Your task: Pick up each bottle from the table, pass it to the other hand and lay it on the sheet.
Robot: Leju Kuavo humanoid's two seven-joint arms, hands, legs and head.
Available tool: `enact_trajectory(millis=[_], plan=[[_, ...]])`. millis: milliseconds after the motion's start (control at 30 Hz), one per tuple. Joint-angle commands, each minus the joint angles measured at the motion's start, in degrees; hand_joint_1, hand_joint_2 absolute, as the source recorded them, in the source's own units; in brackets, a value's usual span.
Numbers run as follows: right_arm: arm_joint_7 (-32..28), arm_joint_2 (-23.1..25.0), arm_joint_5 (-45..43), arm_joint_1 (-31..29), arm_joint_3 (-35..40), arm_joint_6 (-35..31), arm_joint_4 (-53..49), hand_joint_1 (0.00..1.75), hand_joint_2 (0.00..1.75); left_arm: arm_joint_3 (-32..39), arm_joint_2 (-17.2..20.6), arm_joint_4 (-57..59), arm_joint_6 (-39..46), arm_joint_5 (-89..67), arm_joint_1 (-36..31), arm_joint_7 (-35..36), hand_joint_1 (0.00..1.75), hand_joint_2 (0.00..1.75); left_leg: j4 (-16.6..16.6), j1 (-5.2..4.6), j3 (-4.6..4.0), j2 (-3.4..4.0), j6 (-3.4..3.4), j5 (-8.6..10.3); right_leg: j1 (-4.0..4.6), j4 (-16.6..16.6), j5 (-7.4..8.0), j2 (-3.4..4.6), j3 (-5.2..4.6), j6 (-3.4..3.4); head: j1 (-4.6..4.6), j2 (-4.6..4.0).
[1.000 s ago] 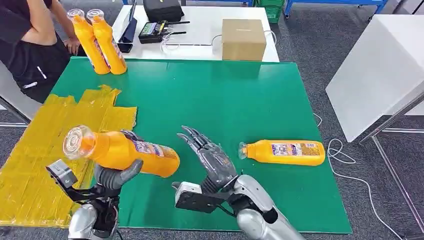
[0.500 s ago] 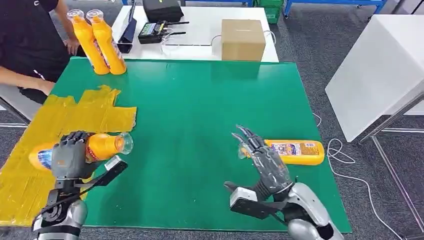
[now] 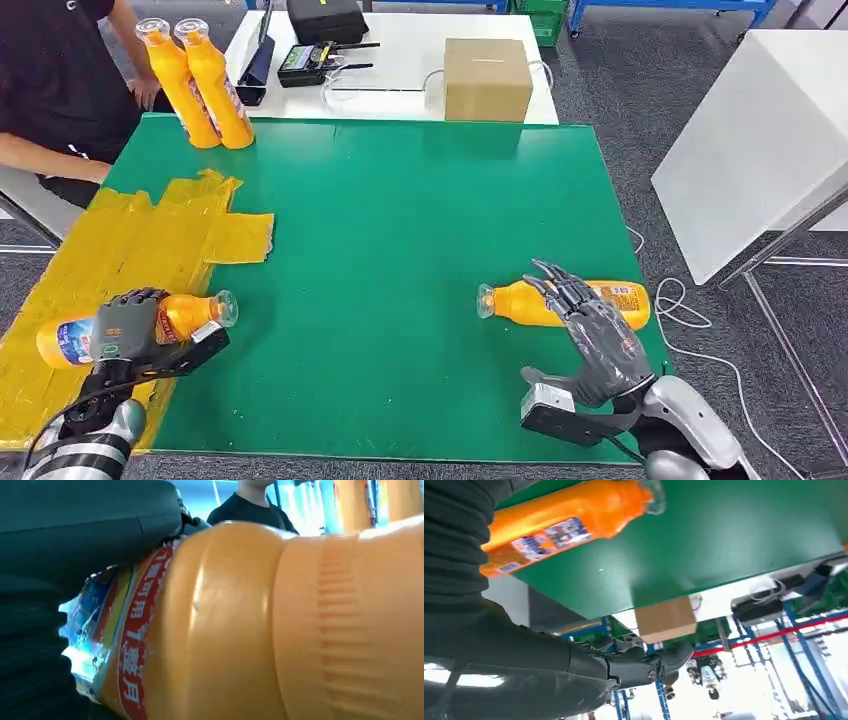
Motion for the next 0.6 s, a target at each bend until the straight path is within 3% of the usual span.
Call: enact_trajectory(millis=[33, 67, 600], plan=[[1.89, -3.54, -1.09, 1.07, -7.85, 3.90, 3.65, 0.00, 1.75, -3.09, 0.17, 10.01, -1.52, -0.25, -4.61, -0.09, 0.00, 1.75, -0.01, 0.01, 0.13, -0.29, -0.01, 0.02, 0.04, -0.01, 0.01, -0.05, 0.15, -0.20, 0.00, 0.00], [1.89, -3.46, -0.90, 1.60, -8.84, 4.10, 4.34, 0.00, 1.75, -3.25, 0.12, 8.81, -1.63, 1.23, -3.92, -1.83, 0.00, 0.00, -0.03, 0.01, 0.12, -0.24, -0.01, 0.04, 0.04, -0.03, 0.02, -0.06, 0.14, -0.15, 0.00, 0.00], [2.13, -2.85, -0.63, 1.47, -9.53, 4.53, 4.77, 0.00, 1.75, -3.77, 0.56, 6.58, -1.92, 0.93, -2.74, -0.95, 0.00, 0.00, -0.03, 0.06, 0.19, -0.20, 0.02, 0.11, 0.08, -0.02, 0.14, 0.07, 0.16, -0.34, 0.00, 0.00]])
